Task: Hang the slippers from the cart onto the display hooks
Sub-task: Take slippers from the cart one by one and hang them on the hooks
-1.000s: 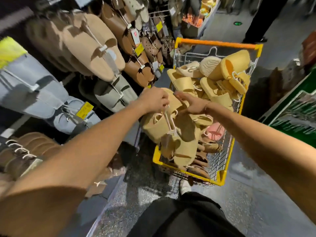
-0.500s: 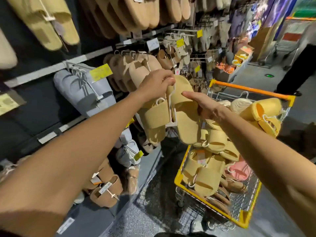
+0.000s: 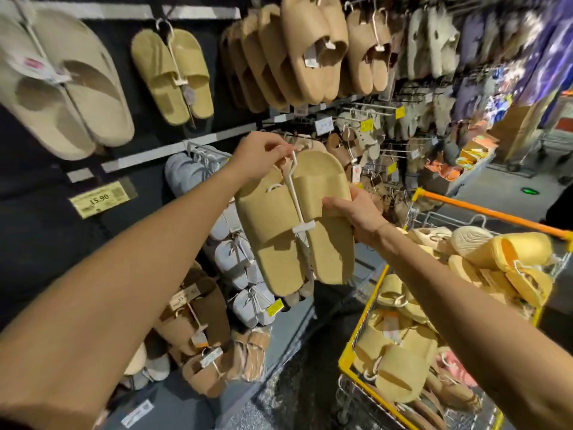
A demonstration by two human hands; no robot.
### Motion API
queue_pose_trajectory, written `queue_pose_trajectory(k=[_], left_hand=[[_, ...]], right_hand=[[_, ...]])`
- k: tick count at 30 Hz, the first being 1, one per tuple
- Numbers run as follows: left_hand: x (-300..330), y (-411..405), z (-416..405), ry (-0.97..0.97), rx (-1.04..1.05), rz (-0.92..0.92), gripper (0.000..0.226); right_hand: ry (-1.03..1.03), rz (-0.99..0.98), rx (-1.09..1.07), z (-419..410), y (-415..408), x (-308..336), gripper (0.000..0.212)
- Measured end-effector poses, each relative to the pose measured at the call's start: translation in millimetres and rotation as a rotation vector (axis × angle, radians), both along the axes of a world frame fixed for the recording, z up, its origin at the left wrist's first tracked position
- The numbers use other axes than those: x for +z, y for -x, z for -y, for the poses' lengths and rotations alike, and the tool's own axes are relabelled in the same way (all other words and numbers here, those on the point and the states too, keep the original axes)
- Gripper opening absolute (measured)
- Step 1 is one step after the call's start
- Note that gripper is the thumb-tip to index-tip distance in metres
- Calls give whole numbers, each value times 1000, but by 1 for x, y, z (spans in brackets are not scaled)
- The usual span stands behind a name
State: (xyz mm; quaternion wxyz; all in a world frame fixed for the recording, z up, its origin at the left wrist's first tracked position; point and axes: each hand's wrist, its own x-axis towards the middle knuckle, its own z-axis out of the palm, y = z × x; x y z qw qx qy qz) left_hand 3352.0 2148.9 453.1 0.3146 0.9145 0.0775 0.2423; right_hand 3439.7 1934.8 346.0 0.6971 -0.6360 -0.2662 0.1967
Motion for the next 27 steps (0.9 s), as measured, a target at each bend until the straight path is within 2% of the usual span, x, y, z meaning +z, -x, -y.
queue_pose_trajectory(k=[2,4,6,8,11,13,14,17,21,24,27], left_hand=[[4,10,-6,9,40,22,17],[7,20,-15,25,105,61,17],[7,30,-25,103,160,119,21],[4,43,-34,270,221,174,36],[-12,69,-46,614,285,197,73],[-21,87,-53,802,279,169,95],[-26,94,-56,865,256,155,97],[-27,115,-66,916,211,167,77],[-5,145,-89,834,272,266,61],[20,168,-105,763,320,343,60],[46,190,-114,718,362,448,51]], right_hand=[[-33,-3,-11,-12,4,0,43],[-73,-20,-10,-23,8,2,53],[-99,-30,-18,-33,11,6,58],[-112,-50,-22,-43,15,12,61],[-134,-46,-4,-58,23,22,62],[-153,-25,1,-73,27,29,55],[-163,-10,1,-83,29,32,51],[-171,27,21,-113,38,52,47],[-203,76,114,-152,50,82,46],[-238,113,171,-181,61,107,48],[-277,121,266,-208,75,135,65]])
